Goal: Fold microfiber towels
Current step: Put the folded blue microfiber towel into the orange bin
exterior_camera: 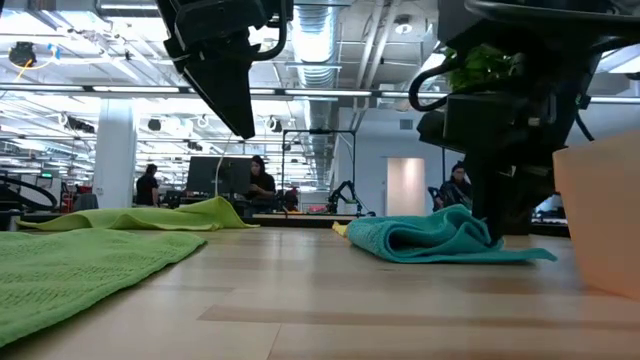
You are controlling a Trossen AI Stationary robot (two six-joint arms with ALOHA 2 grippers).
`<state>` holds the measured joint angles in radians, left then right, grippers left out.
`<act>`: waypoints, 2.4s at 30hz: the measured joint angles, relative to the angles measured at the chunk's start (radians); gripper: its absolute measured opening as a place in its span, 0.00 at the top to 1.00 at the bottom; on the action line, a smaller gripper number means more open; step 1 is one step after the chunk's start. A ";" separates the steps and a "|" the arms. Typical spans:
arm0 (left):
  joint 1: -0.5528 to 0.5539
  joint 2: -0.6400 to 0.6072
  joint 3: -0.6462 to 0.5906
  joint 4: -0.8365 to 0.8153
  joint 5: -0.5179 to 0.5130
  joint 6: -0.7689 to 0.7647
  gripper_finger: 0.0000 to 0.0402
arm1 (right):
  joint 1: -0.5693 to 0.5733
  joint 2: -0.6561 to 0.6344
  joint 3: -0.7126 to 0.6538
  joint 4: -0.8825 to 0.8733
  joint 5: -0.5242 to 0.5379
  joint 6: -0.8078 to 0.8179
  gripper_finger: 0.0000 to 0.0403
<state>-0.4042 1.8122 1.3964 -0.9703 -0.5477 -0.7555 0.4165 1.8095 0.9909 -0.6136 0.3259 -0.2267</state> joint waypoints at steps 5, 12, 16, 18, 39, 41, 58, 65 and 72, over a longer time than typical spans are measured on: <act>0.000 0.000 0.000 0.000 0.001 0.000 0.58 | -0.001 -0.005 -0.002 0.001 -0.007 0.021 0.87; 0.000 0.000 0.000 0.000 0.002 0.000 0.58 | 0.011 -0.005 0.000 -0.011 0.047 -0.017 0.77; 0.000 0.000 0.000 0.000 0.001 0.000 0.58 | 0.030 -0.003 0.045 -0.091 0.083 -0.064 0.67; 0.000 0.000 0.000 0.000 0.001 0.001 0.58 | 0.037 -0.003 0.071 -0.121 0.081 -0.055 0.62; 0.000 0.000 0.000 0.000 0.002 0.010 0.58 | -0.038 -0.019 0.139 -0.184 -0.034 0.017 0.59; 0.000 0.000 0.000 -0.002 0.004 0.010 0.58 | -0.068 -0.019 0.153 -0.212 -0.037 0.013 0.59; 0.000 0.000 0.000 -0.007 0.046 0.008 0.58 | -0.185 -0.138 0.173 -0.103 -0.258 -0.037 0.60; 0.000 0.000 0.000 -0.007 0.045 0.000 0.58 | -0.194 -0.041 0.152 -0.041 -0.281 -0.170 0.60; 0.000 0.000 0.000 -0.004 0.054 0.000 0.58 | -0.195 -0.018 0.146 0.000 -0.279 -0.234 0.61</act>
<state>-0.4046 1.8122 1.3960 -0.9747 -0.4940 -0.7559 0.2214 1.7912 1.1373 -0.6141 0.0466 -0.4605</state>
